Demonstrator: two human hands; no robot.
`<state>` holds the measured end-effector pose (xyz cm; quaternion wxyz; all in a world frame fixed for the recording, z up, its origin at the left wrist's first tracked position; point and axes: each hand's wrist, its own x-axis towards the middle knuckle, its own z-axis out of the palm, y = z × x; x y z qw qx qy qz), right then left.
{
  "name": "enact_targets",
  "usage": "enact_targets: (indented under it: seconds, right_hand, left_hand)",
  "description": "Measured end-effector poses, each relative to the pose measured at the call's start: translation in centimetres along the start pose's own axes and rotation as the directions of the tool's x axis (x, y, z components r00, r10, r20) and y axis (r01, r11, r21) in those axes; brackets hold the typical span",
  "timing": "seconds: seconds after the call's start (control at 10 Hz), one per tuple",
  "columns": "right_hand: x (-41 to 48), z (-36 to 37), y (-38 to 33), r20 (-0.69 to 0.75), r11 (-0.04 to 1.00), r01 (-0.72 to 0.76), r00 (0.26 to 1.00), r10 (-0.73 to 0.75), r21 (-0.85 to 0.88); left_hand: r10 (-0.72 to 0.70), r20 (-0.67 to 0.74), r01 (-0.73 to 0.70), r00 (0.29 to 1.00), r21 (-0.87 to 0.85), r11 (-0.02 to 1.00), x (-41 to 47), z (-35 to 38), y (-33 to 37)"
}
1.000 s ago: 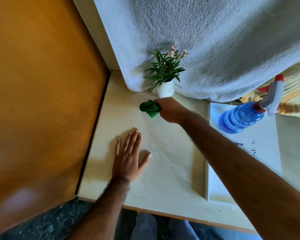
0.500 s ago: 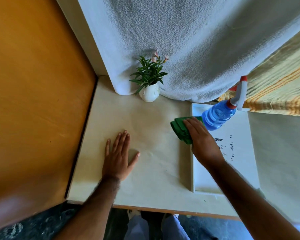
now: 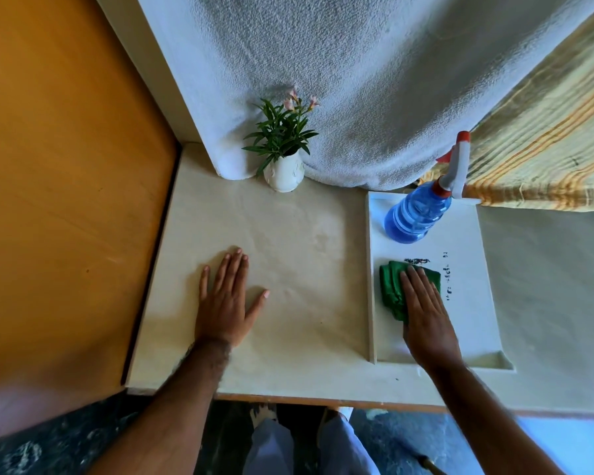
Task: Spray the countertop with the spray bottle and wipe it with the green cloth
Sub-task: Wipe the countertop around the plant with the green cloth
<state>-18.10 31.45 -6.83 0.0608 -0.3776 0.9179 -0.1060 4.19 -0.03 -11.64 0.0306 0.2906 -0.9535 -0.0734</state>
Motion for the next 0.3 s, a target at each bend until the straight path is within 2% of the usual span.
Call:
enact_targets:
  seconds: [0.1,0.2,0.3]
  right_hand:
    - [-0.4,0.1,0.4,0.077,0.999,0.030,0.997,-0.027,-0.038]
    - [-0.4,0.1,-0.3,0.103,0.999,-0.014,0.994,0.018,-0.040]
    - [0.5,-1.5,-1.7,0.080,0.999,0.001,0.997,0.003,-0.046]
  left_hand:
    - [0.003,0.013,-0.003,1.000,0.036,0.999,-0.1,0.1,0.0]
    - [0.013,0.009,-0.013,1.000,0.051,0.999,-0.1,0.3,-0.1]
    - [0.006,0.089,-0.008,0.996,0.023,1.000,0.1,-0.4,0.0]
